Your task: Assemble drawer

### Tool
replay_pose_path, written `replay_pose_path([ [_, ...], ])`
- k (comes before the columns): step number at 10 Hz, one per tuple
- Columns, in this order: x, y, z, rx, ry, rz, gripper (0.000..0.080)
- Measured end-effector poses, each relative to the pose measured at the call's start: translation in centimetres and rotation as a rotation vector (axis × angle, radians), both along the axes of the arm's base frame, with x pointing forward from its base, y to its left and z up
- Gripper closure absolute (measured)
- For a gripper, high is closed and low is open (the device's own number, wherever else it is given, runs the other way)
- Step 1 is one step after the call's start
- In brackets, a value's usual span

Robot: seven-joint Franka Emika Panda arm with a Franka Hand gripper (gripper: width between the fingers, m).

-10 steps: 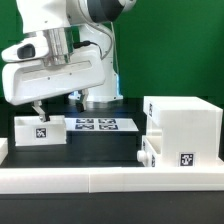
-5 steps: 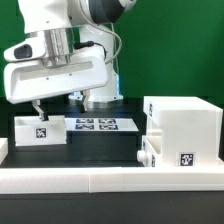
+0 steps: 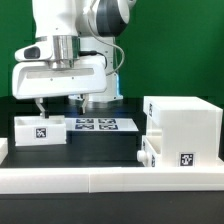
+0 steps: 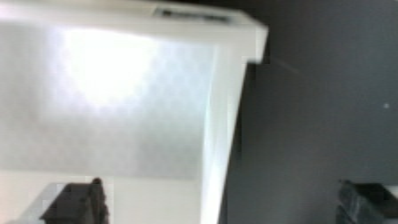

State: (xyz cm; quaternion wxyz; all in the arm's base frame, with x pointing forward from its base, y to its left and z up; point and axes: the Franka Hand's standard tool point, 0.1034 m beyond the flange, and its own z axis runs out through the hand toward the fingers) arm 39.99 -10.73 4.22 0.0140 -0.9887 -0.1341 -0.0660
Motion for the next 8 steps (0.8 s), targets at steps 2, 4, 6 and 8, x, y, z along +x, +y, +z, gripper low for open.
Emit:
replay_pose_path([
  [2, -0.3, -0.1, -0.4, 0.001, 0.004, -0.002, 0.0150],
  [4, -0.4, -0.2, -0.6, 0.001, 0.004, 0.000, 0.0150],
  [6, -1.2, -0.8, -2.2, -0.007, -0.002, 0.012, 0.0150],
  [8, -1.8, -0.7, -3.4, -0.008, -0.002, 0.010, 0.0150],
])
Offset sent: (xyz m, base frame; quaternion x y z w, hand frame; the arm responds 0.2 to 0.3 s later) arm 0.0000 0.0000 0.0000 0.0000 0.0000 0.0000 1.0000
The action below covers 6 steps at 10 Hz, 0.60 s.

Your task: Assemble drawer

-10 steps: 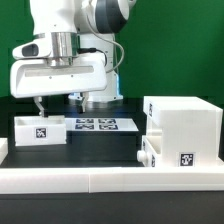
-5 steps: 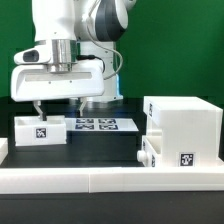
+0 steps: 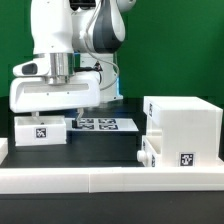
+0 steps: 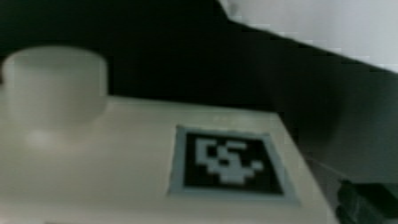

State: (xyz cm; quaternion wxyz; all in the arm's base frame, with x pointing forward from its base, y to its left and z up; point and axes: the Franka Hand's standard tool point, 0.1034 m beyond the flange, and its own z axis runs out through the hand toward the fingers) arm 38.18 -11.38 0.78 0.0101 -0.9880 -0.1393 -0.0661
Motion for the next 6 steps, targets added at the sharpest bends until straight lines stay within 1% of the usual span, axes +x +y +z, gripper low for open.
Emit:
replay_pose_path([
  [2, 0.02, 0.22, -0.29, 0.001, 0.000, 0.002, 0.0150],
  [5, 0.00, 0.28, -0.34, 0.002, 0.001, 0.002, 0.0150],
  [6, -0.01, 0.28, -0.35, 0.002, 0.001, 0.002, 0.0239],
])
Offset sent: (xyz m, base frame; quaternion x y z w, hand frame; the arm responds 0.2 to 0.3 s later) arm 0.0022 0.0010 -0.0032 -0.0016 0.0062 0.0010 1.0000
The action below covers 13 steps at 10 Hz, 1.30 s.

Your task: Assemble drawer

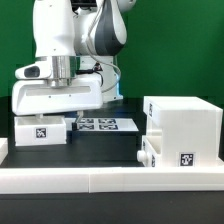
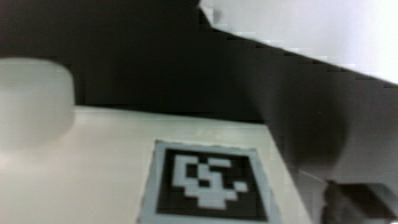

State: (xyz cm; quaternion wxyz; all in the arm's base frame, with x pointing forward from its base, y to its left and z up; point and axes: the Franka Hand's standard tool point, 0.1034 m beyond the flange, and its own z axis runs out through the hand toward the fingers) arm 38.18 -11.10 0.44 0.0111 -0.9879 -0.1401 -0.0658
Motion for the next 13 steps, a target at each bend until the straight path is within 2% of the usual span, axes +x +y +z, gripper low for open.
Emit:
replay_pose_path([
  [1, 0.0, 0.0, 0.0, 0.000, 0.000, 0.000, 0.0373],
  [2, 0.0, 0.0, 0.0, 0.000, 0.000, 0.000, 0.0373],
  [3, 0.0, 0.1, 0.0, 0.001, 0.000, 0.000, 0.0568],
  [4, 0.1, 0.3, 0.0, 0.001, 0.000, 0.003, 0.0703],
  [5, 0.1, 0.5, 0.0, 0.002, 0.001, 0.004, 0.0758],
  [9, 0.8, 1.9, 0.1, 0.009, -0.002, -0.007, 0.0758],
  [11, 2.3, 4.1, 1.2, 0.019, -0.006, 0.013, 0.0758],
  [13, 4.0, 5.6, 2.6, 0.035, 0.013, 0.060, 0.0758],
])
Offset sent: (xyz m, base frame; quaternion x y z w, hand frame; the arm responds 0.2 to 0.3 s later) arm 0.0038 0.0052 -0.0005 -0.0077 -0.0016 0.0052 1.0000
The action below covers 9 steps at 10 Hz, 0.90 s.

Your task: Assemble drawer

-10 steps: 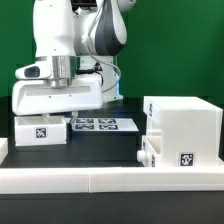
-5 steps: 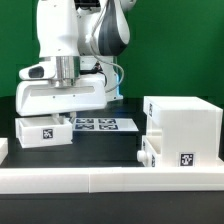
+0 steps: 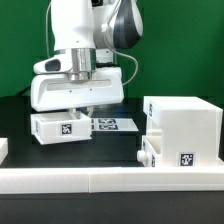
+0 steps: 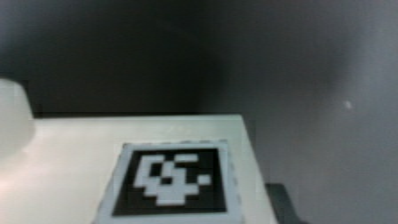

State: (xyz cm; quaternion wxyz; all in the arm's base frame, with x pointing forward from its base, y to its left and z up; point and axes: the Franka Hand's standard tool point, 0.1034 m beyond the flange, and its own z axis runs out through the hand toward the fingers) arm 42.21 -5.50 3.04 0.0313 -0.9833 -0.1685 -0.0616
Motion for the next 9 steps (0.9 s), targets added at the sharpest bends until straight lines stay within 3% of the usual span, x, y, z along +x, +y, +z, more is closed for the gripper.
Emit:
replay_pose_path([
  [3, 2.8, 1.1, 2.2, 0.033, 0.047, 0.064, 0.0757],
  [6, 2.9, 1.1, 2.1, 0.032, 0.051, 0.112, 0.0757],
  [9, 3.7, 0.6, 2.3, 0.004, 0.034, 0.450, 0.0757],
])
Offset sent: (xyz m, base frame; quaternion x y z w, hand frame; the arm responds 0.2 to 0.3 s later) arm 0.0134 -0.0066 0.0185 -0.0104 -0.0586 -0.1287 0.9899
